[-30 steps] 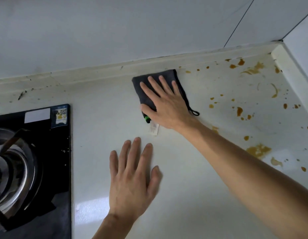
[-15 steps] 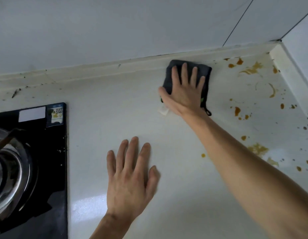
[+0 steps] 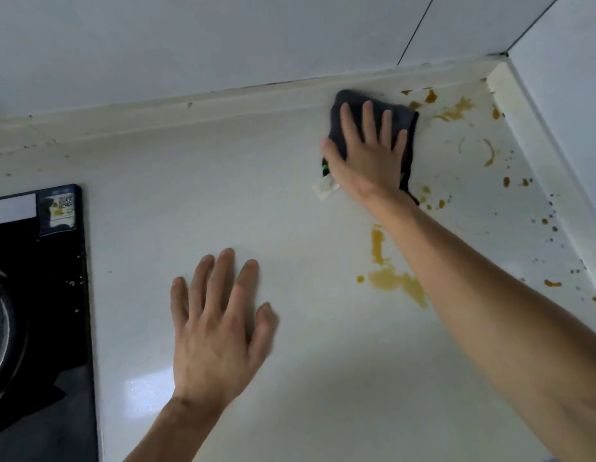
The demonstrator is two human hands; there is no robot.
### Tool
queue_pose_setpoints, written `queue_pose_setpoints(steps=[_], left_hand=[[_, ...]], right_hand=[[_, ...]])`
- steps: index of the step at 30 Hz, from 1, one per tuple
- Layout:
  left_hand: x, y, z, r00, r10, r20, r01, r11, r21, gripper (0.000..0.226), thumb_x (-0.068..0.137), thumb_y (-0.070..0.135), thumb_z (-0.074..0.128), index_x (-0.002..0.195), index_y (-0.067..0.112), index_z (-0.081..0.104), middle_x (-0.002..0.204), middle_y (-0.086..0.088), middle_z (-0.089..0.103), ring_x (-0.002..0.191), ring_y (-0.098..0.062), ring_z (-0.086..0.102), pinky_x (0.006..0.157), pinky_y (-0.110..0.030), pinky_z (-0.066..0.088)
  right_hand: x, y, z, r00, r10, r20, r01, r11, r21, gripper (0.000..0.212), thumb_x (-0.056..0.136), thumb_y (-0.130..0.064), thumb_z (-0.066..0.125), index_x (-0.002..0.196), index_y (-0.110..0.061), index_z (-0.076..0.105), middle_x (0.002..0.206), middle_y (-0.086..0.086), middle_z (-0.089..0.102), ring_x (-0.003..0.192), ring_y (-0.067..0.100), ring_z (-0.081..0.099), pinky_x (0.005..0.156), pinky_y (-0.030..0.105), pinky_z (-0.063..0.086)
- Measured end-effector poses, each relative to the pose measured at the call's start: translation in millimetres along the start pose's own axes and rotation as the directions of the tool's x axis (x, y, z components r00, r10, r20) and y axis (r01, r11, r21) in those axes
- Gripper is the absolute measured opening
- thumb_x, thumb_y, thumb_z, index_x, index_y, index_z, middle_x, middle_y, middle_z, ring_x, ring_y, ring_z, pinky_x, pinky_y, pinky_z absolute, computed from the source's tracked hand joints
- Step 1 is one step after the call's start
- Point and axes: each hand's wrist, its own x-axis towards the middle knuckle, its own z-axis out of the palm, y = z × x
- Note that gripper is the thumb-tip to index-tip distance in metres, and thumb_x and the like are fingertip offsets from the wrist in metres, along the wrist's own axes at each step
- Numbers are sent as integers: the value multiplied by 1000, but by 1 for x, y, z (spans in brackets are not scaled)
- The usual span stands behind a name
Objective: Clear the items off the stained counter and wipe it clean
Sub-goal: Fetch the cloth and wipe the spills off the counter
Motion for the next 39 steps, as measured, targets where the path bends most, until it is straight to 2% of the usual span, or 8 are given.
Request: queue_pose_setpoints(steps=[6,10,14,22,26,30,36,39], left_hand=[[-1,-1,0,1000,5,0,-5,1000,13,62,97,50,48,152,21,49,165,-10,37,154,-37,31,123,-61,20],[1,2,-2,1000,-3,5,3,1000,-6,58,97,48,46,149,21,51,162,-9,39,152,-37,31,122,-60,21],[2,2,-4,1000,-2,-9,2,1000,-8,57,97,47,47,147,21,52,160,-9,41,151,-36,32,121,-59,22],[0,2,-4,1000,5,-8,-5,1000,8,58,99,48,43,150,20,48,162,-11,39,152,-36,31,122,-58,21],[-1,4,-5,999,12,-34,-13,1000,-11,55,98,45,48,147,19,51,159,-12,42,149,-38,34,120,-59,24],[0,2,-4,999,22,-45,-22,1000,3,53,97,44,47,144,19,51,157,-10,42,148,-37,34,117,-58,26],[-1,-1,0,998,37,-41,-36,999,24,53,98,46,41,144,21,48,157,-8,40,148,-34,32,117,-56,25],[-2,-2,4,998,39,-58,-37,999,37,53,98,46,41,144,22,47,156,-7,39,147,-32,31,116,-54,23]], right_hand=[[-140,20,20,922,-386,17,386,918,-92,73,101,-66,36,166,-38,21,176,-2,14,163,31,9,129,58,10],[-116,59,6,964,-264,39,266,955,-132,71,101,-66,32,166,-41,16,177,-4,8,163,28,4,129,56,8],[-76,23,11,998,-69,10,70,997,-40,70,105,-62,27,168,-38,8,177,1,0,163,32,-5,129,59,-2],[-206,31,39,927,-375,-13,371,923,-104,65,105,-58,35,166,-37,25,176,-2,16,163,29,11,129,57,11],[-186,73,20,975,-221,-7,219,967,-131,64,106,-58,27,166,-38,21,176,-3,14,163,28,9,129,56,12],[-141,50,12,1000,-6,-3,6,998,-59,65,108,-57,22,168,-36,7,177,1,0,163,31,-3,130,58,0],[-239,57,31,955,-295,40,298,945,-132,64,108,-58,27,167,-35,18,176,-1,11,163,29,5,130,56,9],[-251,98,20,968,-241,71,249,957,-147,64,107,-58,29,167,-35,21,176,-3,12,163,26,7,130,55,11]])
